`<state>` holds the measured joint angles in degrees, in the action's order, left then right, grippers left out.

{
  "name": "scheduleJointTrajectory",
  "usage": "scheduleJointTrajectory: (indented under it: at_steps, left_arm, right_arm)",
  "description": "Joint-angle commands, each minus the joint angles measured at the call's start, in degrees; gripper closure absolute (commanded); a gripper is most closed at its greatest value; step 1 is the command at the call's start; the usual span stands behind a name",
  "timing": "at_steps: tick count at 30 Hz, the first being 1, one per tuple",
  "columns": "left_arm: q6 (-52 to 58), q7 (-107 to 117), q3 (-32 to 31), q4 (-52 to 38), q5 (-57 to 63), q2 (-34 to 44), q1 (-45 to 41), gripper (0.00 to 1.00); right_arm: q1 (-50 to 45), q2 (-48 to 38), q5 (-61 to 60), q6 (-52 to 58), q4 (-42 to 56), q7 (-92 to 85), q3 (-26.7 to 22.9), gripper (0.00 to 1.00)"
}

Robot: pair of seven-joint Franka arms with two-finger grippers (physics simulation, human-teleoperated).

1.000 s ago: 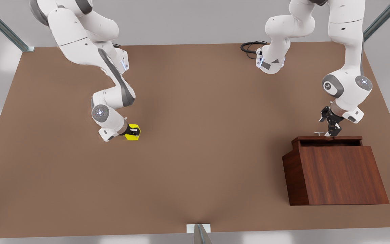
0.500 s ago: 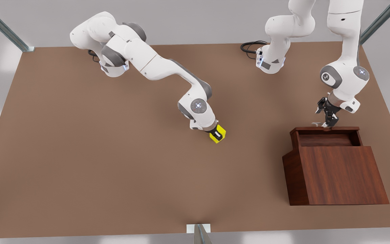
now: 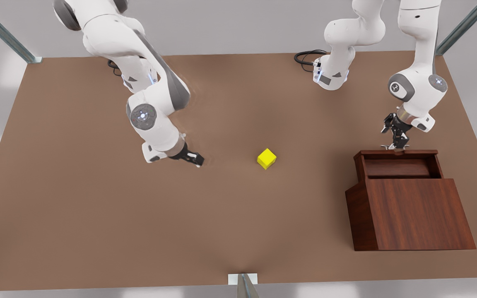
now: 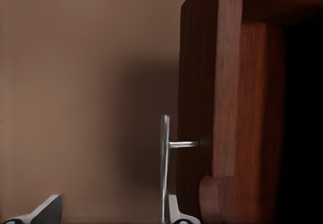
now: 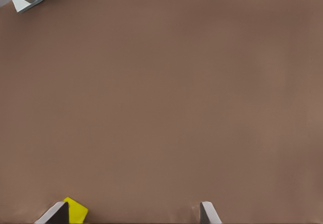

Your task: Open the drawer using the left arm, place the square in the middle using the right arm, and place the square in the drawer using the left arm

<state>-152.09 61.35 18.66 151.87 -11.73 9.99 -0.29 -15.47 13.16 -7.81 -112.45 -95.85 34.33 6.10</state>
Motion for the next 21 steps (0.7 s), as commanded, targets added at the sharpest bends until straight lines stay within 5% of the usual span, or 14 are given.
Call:
scheduleJointTrajectory:
  at_steps: [1, 4, 9, 11, 13, 19, 21]
  left_arm:
    - [1.70, 0.00, 0.32, -0.08, 0.39, 1.25, 0.03, 0.00]
    - [10.31, 0.26, 0.59, -5.87, 5.84, 5.04, -0.24, 0.00]
    - [24.20, -19.77, 0.06, -28.72, 10.77, -5.94, -11.74, 0.00]
    - [39.05, -25.92, -0.47, -48.93, 9.98, -17.98, -18.87, 0.00]
    - [48.81, -31.03, -7.32, -65.03, 9.71, -26.60, -18.87, 0.00]
    - [49.34, -47.19, -26.40, -67.41, 10.06, -32.31, -19.57, 0.00]
    - [46.72, -55.69, -26.57, -66.97, 10.15, -34.33, -22.38, 0.00]
  right_arm:
    - [2.01, -0.94, -0.01, 1.62, -0.04, -4.69, -0.03, 0.00]
    - [9.40, -3.66, 2.10, 19.37, 3.12, -34.40, -12.95, 0.00]
    - [13.63, -8.32, 7.99, 22.80, 5.94, -36.97, -12.25, 0.00]
    - [13.71, -8.41, 9.31, 23.76, 9.09, -36.61, -12.34, 0.00]
    - [14.68, -6.22, 8.95, 25.97, 11.91, -37.14, -12.78, 0.00]
    - [14.59, -5.51, 8.25, 24.91, 12.09, -37.14, -12.69, 0.00]
    - [14.42, -5.60, 8.25, 24.91, 12.09, -36.88, -12.69, 0.00]
